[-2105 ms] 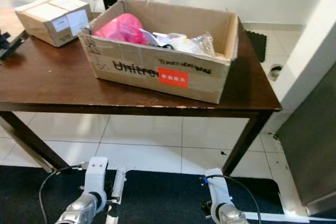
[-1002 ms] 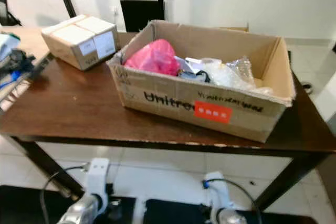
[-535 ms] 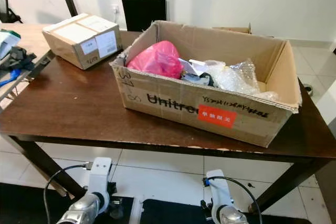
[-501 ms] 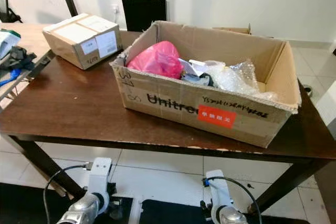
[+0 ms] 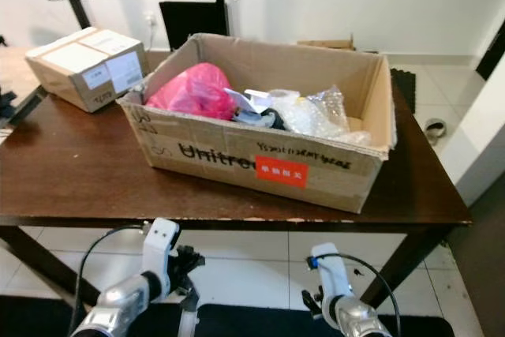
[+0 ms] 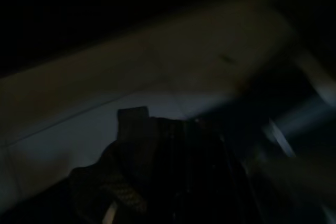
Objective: Picking trash to rubbish bin
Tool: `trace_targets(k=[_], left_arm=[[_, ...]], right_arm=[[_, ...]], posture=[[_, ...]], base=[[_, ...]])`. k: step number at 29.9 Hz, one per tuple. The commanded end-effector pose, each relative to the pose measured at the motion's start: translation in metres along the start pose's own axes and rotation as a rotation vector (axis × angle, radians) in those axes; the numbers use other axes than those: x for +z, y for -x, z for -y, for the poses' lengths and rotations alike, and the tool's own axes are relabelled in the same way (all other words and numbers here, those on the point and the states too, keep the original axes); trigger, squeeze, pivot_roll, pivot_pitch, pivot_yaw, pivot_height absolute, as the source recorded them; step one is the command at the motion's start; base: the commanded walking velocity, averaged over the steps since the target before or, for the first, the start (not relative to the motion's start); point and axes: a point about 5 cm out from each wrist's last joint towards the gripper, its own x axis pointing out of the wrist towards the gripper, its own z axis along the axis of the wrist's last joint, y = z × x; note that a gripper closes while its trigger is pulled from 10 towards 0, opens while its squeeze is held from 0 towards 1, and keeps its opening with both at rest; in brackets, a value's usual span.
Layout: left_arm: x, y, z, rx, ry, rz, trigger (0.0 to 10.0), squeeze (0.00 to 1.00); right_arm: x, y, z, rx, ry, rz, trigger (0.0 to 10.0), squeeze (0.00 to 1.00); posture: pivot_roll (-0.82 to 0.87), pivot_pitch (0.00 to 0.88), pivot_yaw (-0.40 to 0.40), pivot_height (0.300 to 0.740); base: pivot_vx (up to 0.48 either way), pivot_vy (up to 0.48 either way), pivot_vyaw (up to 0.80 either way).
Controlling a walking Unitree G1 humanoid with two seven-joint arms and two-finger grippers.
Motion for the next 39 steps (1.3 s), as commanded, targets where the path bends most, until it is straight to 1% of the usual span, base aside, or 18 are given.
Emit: trace_targets(k=[1, 3, 7, 10, 14, 16, 18, 19, 22, 24, 25, 27, 29, 30, 31, 33, 37, 39], left_arm=[[0.006, 0.013, 0.0, -0.129, -0.038, -0.027, 10.0, 0.0], [0.014, 0.021, 0.0, -0.192, -0.043, -0.033, 10.0, 0.0], [0.052, 0.05, 0.005, -0.374, -0.025, 0.005, 10.0, 0.0], [0.068, 0.058, 0.009, -0.433, -0.051, 0.02, 10.0, 0.0], [0.112, 0.068, 0.021, -0.556, -0.083, 0.131, 10.0, 0.0], [0.135, 0.072, 0.025, -0.6, -0.132, 0.211, 10.0, 0.0], [0.135, 0.072, 0.025, -0.6, -0.132, 0.211, 10.0, 0.0], [0.164, 0.076, 0.031, -0.646, -0.15, 0.316, 10.0, 0.0], [0.184, 0.081, 0.037, -0.689, -0.157, 0.386, 10.0, 0.0], [0.207, 0.086, 0.044, -0.746, -0.174, 0.469, 10.0, 0.0], [0.207, 0.086, 0.044, -0.746, -0.174, 0.469, 10.0, 0.0], [0.223, 0.091, 0.049, -0.788, -0.197, 0.545, 10.0, 0.0], [0.223, 0.091, 0.049, -0.788, -0.197, 0.545, 10.0, 0.0], [0.245, 0.098, 0.054, -0.827, -0.225, 0.665, 10.0, 0.0], [0.245, 0.098, 0.054, -0.827, -0.225, 0.665, 10.0, 0.0], [0.264, 0.102, 0.056, -0.832, -0.236, 0.768, 10.0, 0.0], [0.282, 0.106, 0.055, -0.83, -0.238, 0.855, 10.0, 0.0], [0.308, 0.113, 0.052, -0.805, -0.25, 0.976, 10.0, 0.0]], right_arm=[[0.01, 0.001, -0.004, 0.139, 0.053, -0.006, 10.0, 0.0], [0.014, 0.002, -0.006, 0.224, 0.101, -0.004, 10.0, 0.0], [0.034, 0.013, -0.009, 0.446, 0.209, 0.02, 10.0, 0.0], [0.044, 0.019, -0.011, 0.528, 0.245, 0.041, 10.0, 0.0], [0.07, 0.035, -0.018, 0.698, 0.273, 0.092, 10.0, 0.0], [0.082, 0.044, -0.023, 0.766, 0.308, 0.12, 10.0, 0.0], [0.082, 0.044, -0.023, 0.766, 0.308, 0.12, 10.0, 0.0], [0.094, 0.054, -0.026, 0.812, 0.338, 0.15, 10.0, 0.0], [0.103, 0.06, -0.027, 0.83, 0.364, 0.17, 10.0, 0.0], [0.125, 0.069, -0.032, 0.86, 0.386, 0.242, 10.0, 0.0], [0.125, 0.069, -0.032, 0.86, 0.386, 0.242, 10.0, 0.0], [0.147, 0.081, -0.037, 0.891, 0.397, 0.329, 10.0, 0.0], [0.147, 0.081, -0.037, 0.891, 0.397, 0.329, 10.0, 0.0], [0.179, 0.099, -0.045, 0.928, 0.401, 0.463, 10.0, 0.0], [0.179, 0.099, -0.045, 0.928, 0.401, 0.463, 10.0, 0.0], [0.197, 0.113, -0.05, 0.953, 0.416, 0.544, 10.0, 0.0], [0.212, 0.126, -0.055, 0.967, 0.442, 0.607, 10.0, 0.0], [0.234, 0.145, -0.061, 0.982, 0.481, 0.715, 10.0, 0.0]], posture=[[-0.09, 0.106, 0.014, 0.74], [-0.09, 0.106, 0.014, 0.74], [-0.08, 0.102, 0.013, 0.74], [-0.08, 0.102, 0.013, 0.74], [-0.08, 0.098, 0.011, 0.74], [-0.08, 0.097, 0.012, 0.74], [-0.08, 0.097, 0.012, 0.74], [-0.08, 0.096, 0.014, 0.74], [-0.09, 0.095, 0.019, 0.74], [-0.09, 0.096, 0.021, 0.74], [-0.09, 0.096, 0.021, 0.74], [-0.09, 0.097, 0.024, 0.74], [-0.09, 0.097, 0.024, 0.74], [-0.09, 0.097, 0.025, 0.74], [-0.09, 0.097, 0.025, 0.74], [-0.09, 0.097, 0.025, 0.74], [-0.09, 0.092, 0.026, 0.74], [-0.09, 0.089, 0.025, 0.74]], base=[[0.0, 0.0, 0.0], [0.0, 0.0, 0.0], [0.0, 0.0, 0.0], [0.0, 0.0, 0.0], [0.0, 0.0, 0.0], [0.0, 0.0, 0.0], [0.0, 0.0, 0.0], [0.0, 0.0, 0.0], [0.0, 0.0, 0.0], [0.0, 0.0, 0.0], [0.0, 0.0, 0.0], [0.0, 0.0, 0.0], [0.0, 0.0, 0.0], [0.0, 0.0, 0.0], [0.0, 0.0, 0.0], [0.0, 0.0, 0.0], [0.0, 0.0, 0.0], [0.0, 0.0, 0.0]])
